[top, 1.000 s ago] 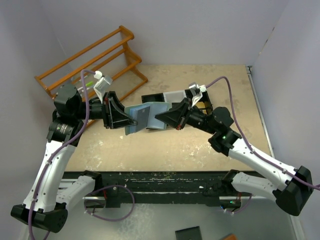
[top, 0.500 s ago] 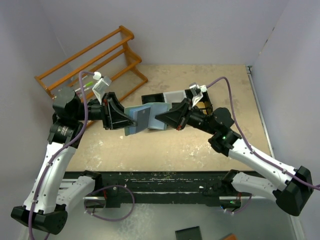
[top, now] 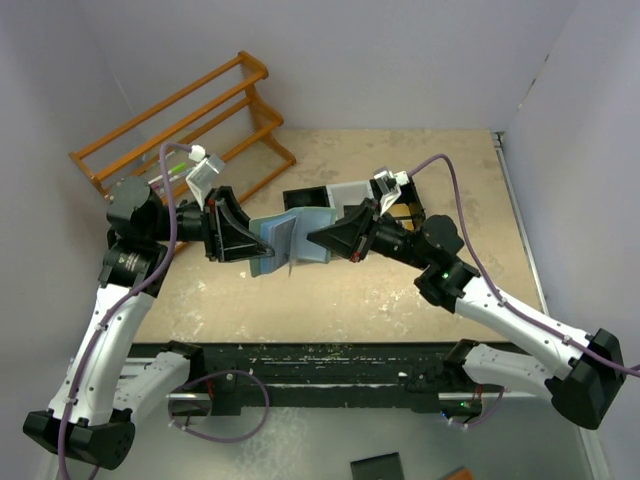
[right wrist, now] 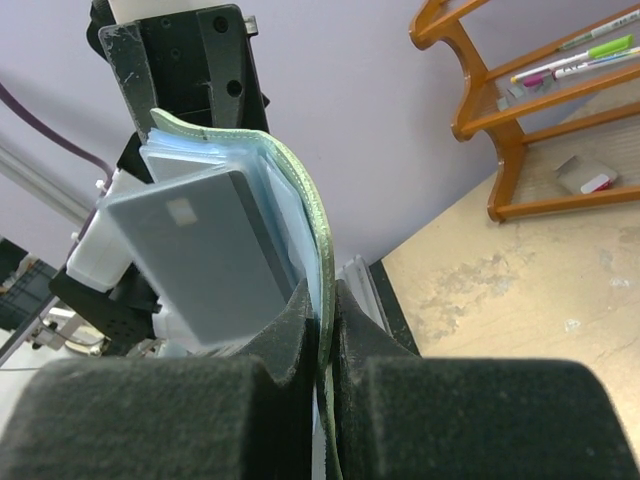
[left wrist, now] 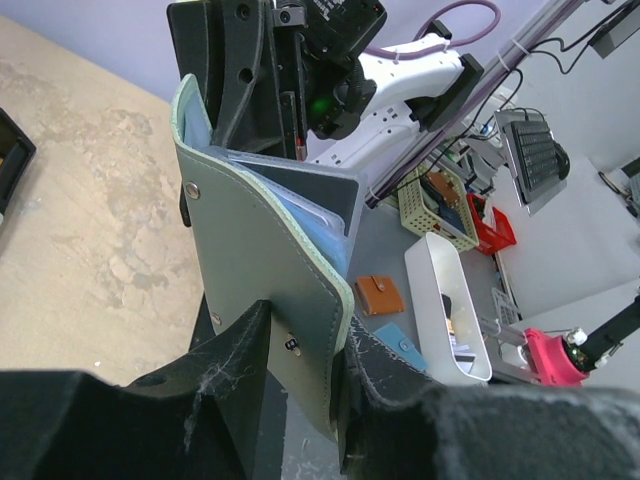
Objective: Take the credit cards out of the card holder
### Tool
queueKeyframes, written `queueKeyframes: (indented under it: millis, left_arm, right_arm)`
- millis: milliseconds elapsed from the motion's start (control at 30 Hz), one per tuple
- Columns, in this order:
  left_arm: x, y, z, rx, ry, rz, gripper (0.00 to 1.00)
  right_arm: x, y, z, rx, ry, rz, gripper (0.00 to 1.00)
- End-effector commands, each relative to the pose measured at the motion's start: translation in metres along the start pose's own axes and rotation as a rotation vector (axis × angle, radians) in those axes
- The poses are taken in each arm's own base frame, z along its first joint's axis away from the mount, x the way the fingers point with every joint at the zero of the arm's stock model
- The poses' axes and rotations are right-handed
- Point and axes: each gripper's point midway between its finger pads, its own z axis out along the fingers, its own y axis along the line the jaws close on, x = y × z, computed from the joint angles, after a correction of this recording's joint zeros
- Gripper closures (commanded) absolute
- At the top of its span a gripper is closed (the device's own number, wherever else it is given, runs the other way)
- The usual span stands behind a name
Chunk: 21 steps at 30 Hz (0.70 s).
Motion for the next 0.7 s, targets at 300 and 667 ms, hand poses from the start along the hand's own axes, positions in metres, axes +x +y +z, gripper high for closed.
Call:
queueKeyframes:
  millis: [300,667]
  left_arm:
    - [-0.015,0.051,-0.010,-0.330,-0.074,0.106,0.70]
    - [-0.013,0.065,-0.013,-0.387,-0.068,0.096,0.59]
  right_arm:
    - [-0.020,0.025,0.003,-0.046,-0.049,-0.039,1.00]
    - [-0.022,0.032,0.002,-0.076,-0.060,-0.028,1.00]
